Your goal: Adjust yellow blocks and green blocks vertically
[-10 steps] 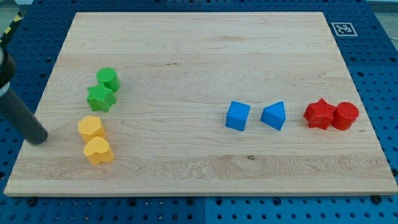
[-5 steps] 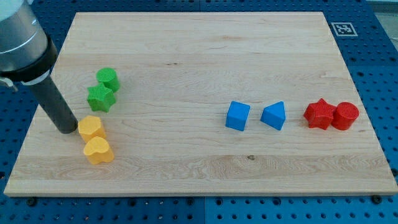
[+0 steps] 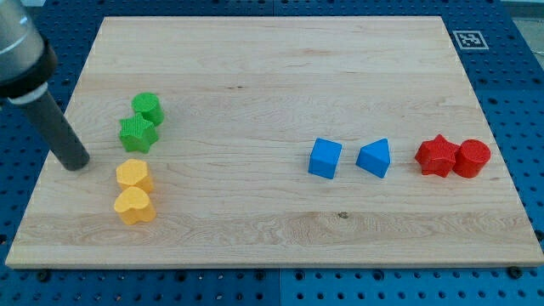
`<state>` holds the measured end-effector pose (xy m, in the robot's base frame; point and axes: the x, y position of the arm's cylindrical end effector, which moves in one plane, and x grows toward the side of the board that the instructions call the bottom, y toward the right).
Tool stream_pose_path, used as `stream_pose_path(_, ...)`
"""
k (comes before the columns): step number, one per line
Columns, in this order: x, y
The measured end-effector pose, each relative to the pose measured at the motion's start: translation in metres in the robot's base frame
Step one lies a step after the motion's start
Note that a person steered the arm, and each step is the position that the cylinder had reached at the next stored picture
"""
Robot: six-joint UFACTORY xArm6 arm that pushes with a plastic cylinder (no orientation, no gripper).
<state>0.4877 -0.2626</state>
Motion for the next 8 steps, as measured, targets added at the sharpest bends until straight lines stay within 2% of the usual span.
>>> stream_pose_path(1,-0.021,0.001)
stream_pose_path(2,-0.023,0.008)
stream_pose_path(4,-0.055,0.050)
stream_pose_path(6,-0.055,0.067)
stream_pose_path(7,-0.055,0.067)
stream_pose_path(8,-0.055,0.039)
